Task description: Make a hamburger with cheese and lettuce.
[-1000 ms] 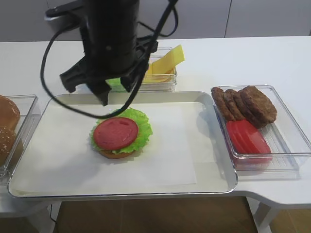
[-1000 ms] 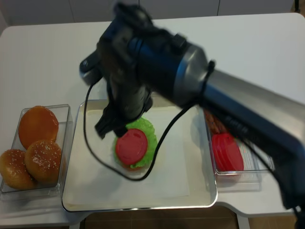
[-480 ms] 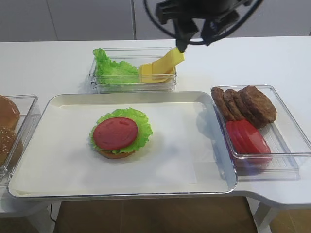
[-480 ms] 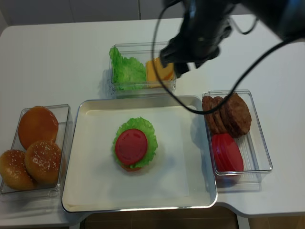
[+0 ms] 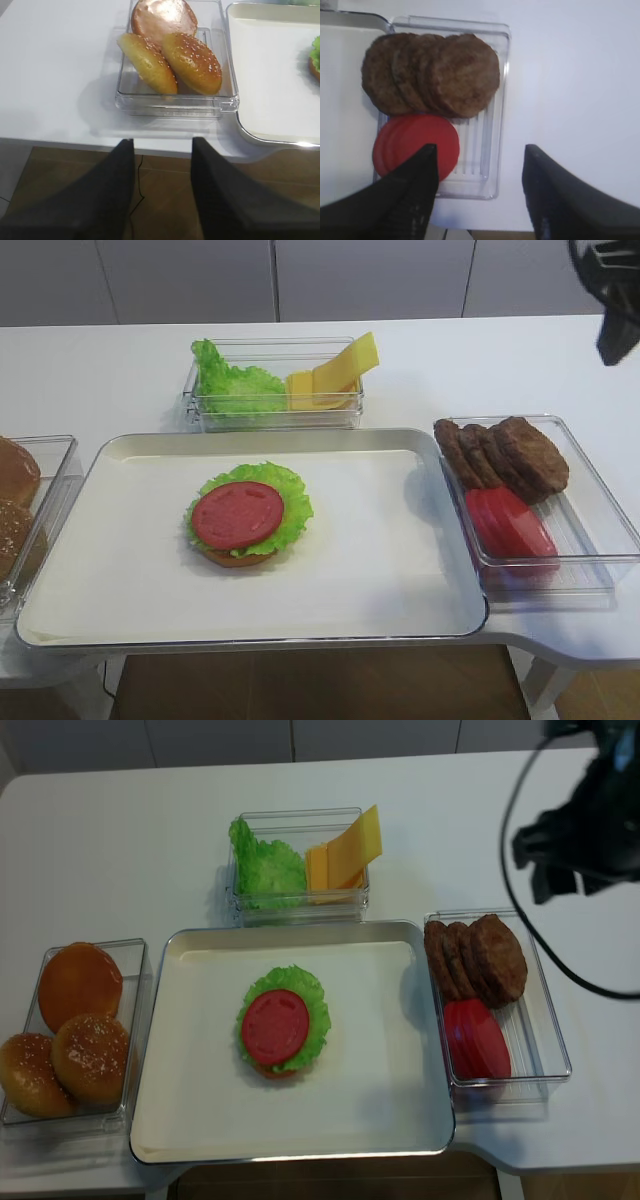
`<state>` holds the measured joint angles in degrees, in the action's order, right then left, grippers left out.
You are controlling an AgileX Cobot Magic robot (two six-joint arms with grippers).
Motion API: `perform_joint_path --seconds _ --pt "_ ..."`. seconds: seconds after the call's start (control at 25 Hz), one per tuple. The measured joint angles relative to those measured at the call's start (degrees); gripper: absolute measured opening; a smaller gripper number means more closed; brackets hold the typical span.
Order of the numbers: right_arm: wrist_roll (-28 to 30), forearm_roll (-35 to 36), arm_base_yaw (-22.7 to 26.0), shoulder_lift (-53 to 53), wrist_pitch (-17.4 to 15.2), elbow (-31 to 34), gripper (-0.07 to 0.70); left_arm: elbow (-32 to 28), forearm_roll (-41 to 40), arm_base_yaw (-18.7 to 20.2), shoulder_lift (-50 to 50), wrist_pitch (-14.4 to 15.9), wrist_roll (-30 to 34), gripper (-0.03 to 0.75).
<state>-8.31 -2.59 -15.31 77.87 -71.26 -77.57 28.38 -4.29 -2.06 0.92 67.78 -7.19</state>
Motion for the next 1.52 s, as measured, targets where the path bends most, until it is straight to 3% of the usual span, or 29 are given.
perform_joint_path --seconds 0.4,0.92,1.52 --pt "-1.55 -0.40 1.15 -20.99 -0.28 15.78 0.406 0.00 0.00 0.00 0.00 0.00 0.00 0.285" --pt "-0.22 -0.40 1.15 -57.43 -1.69 27.38 0.406 0.00 0.00 0.00 0.00 0.00 0.00 0.285" --pt "2.18 2.59 1.15 -78.83 -2.31 42.26 0.400 0.00 0.00 0.00 0.00 0.00 0.00 0.285"
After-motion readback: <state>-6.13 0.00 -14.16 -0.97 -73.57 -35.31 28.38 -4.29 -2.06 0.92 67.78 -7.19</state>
